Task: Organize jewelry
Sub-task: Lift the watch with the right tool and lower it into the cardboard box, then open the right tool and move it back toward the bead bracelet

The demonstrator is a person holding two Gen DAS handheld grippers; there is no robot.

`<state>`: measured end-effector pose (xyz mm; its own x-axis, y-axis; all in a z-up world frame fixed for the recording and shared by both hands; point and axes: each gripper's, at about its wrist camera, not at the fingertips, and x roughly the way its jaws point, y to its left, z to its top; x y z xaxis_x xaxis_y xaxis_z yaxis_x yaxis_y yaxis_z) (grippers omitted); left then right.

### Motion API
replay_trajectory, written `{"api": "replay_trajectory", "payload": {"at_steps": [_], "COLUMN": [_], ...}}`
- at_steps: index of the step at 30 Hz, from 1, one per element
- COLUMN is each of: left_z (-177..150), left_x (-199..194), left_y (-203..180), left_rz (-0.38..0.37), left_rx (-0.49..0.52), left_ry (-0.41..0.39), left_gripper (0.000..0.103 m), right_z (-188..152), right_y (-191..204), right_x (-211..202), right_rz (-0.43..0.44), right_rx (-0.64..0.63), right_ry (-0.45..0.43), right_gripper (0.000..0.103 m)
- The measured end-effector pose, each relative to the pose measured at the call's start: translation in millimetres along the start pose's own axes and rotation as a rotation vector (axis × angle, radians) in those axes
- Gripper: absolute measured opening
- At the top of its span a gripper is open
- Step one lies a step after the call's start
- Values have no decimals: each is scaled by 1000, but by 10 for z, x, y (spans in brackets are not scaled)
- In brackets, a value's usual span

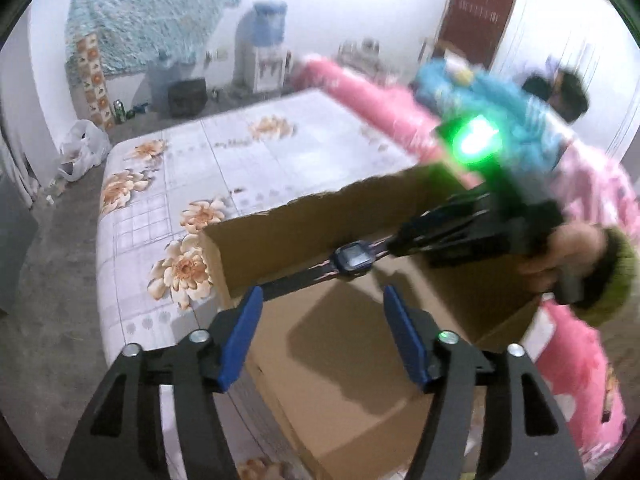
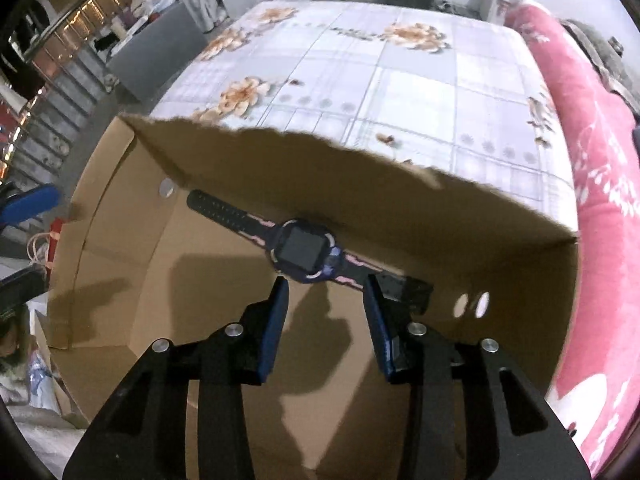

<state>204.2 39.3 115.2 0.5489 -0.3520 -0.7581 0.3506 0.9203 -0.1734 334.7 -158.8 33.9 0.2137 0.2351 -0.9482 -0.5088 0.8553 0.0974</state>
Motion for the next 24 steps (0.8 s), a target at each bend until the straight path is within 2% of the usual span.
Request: {"api": "replay_trajectory", "payload": {"at_steps": [3, 5, 8, 11, 15, 17, 20, 22, 24], "left_z": [-272, -504, -806, -1130, -1526, -1692, -1902, -2025, -2109], "left_x": [-293, -452, -578, -628, -502, -358, -117, 16, 141], "left_y": [43, 78, 124, 139, -9, -102, -281, -372, -476], "left_rz": [-23, -43, -44, -45, -21, -9, 21, 71, 117], "left_rx": [-47, -77, -99, -112, -73, -48, 12, 64, 125], "left_ry": [-70, -98, -103, -78, 4, 56, 129, 153, 166], "left_gripper": [74, 79, 82, 85, 87, 87, 87, 87, 87], "right_z": [26, -14, -183, -495, -1135, -1404, -1831, -2073, -2303], "right_y": [-46, -67, -47, 17, 225, 338, 550, 721, 894], "right_x": [-41, -234, -668, -1150, -1658, -1679, -1491, -1200, -861], "right_rz": [-9, -20, -28, -35, -28, -20, 9, -21, -97], "right_rx": [27, 51, 66, 78, 101, 116, 153, 181, 205], "right_ry": [-17, -78, -216, -356, -516, -544, -540, -504, -447], "right_gripper": [37, 37, 37, 40, 57, 68, 73, 74, 74]}}
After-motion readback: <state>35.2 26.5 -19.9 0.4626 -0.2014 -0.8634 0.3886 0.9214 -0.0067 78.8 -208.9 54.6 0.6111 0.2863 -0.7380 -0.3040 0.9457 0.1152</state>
